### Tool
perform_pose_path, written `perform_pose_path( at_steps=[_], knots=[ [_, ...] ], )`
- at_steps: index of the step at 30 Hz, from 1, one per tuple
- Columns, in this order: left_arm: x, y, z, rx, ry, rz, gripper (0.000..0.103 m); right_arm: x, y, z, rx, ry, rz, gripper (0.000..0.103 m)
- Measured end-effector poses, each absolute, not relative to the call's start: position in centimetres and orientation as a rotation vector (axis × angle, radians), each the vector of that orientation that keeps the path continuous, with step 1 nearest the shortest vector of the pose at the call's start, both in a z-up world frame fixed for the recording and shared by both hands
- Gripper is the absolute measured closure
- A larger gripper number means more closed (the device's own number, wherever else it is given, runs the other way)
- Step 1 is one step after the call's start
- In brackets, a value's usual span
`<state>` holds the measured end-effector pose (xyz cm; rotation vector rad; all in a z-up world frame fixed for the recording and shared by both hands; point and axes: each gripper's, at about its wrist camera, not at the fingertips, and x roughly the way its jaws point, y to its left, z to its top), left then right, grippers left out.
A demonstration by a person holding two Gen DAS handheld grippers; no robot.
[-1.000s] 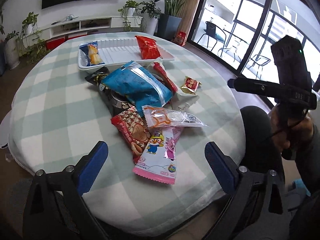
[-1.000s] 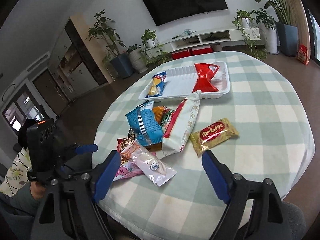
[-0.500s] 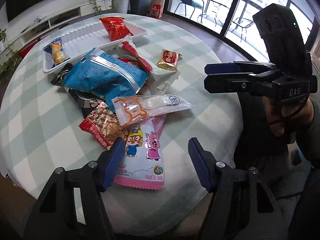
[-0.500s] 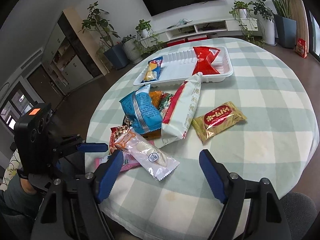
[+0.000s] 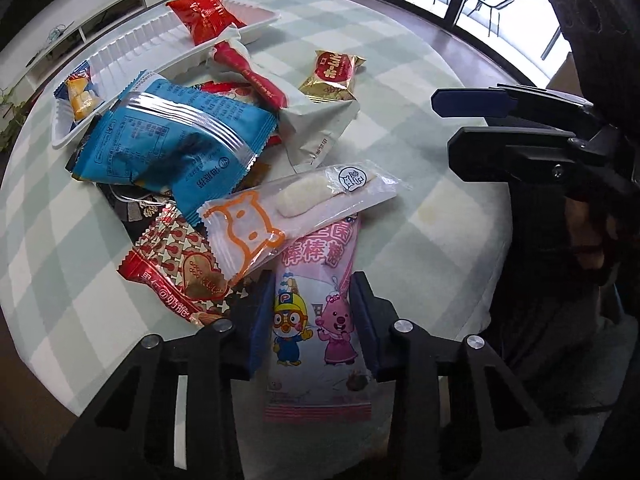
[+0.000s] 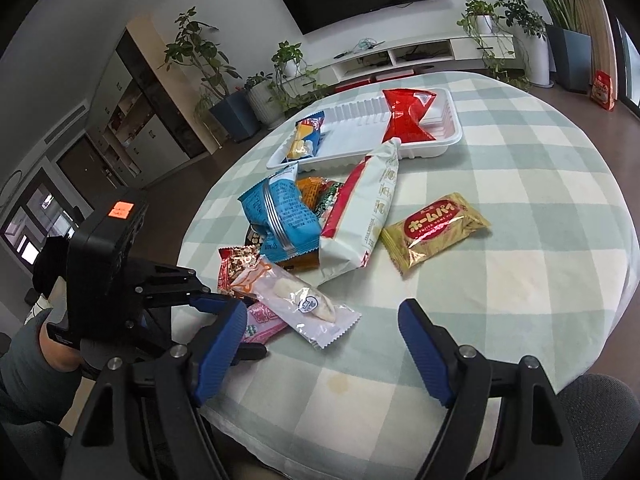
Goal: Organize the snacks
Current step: 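Grasp the pink Pororo bar with the left gripper, then grasp the clear wrapped bar with the right gripper while the left gripper holds the pink bar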
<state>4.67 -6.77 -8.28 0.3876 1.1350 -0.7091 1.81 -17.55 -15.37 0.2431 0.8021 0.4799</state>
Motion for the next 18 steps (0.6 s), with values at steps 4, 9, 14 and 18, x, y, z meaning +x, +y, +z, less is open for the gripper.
perform_pose_path(
  at_steps=[4,9,14,18],
  knots=[
    [4.2,-6.7,-8.2,0.387,1.139,-0.709,0.071,1.6,-17.3,-15.3,0.211,0.8,0.491,0.022],
    [2.9,-5.4,-8.0,0.351,1.14,-0.71,0.077,1.4,-16.7,-15.2,0.165,0.805,0.52,0.023],
    [1.7,-3.9,-8.0,0.304,1.142,-0.71,0.077,1.7,-15.3,-15.6,0.083,0.831,0.551,0.023],
    [0.7,-3.0,-7.6,0.267,1.138,-0.737,0.077,2.6,-13.6,-16.3,-0.014,0.877,0.586,0.026]
  ],
)
